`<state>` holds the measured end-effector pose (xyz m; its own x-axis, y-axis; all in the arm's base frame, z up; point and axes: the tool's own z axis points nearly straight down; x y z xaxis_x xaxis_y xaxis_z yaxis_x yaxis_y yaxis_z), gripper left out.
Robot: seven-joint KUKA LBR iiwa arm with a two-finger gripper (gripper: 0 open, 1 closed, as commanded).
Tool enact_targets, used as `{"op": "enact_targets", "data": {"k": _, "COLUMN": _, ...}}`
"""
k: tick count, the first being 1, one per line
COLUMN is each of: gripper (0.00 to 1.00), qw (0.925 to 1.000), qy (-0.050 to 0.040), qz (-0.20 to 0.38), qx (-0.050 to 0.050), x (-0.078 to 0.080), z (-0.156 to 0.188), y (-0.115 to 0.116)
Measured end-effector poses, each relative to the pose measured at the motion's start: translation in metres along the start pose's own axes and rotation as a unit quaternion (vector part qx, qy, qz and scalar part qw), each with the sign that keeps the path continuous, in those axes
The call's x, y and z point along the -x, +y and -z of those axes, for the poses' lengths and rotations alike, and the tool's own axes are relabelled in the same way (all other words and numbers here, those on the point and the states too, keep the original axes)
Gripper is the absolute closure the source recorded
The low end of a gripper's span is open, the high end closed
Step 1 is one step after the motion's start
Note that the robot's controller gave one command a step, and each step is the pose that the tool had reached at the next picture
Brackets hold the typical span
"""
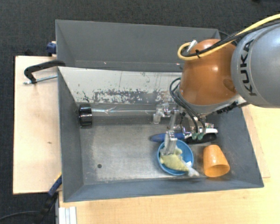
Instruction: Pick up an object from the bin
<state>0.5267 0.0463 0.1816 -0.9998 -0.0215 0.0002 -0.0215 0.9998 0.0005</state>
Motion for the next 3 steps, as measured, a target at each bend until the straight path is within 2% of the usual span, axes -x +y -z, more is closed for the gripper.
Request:
{"op": "enact_targets", "data": {"k": 1, "gripper": 0.0, "qw": 1.0, "qy": -0.0028, "qz": -0.007, "qx": 0.0, "x": 0.011, "z": -0.005, "y": -0.005}}
{"op": "enact_targets", "data": {"k": 2, "gripper": 0.0, "qw": 0.9997, "qy": -0.0006, "qz": 0.024, "qx": 0.0, "x": -0.003, "z": 0.0, "y": -0.005}}
{"op": "enact_targets", "data": {"k": 3, "gripper": 0.0, "qw": 0.9959, "qy": -0.0036, "qz": 0.091, "qx": 0.0, "x": 0.039, "z": -0.015, "y": -0.004}}
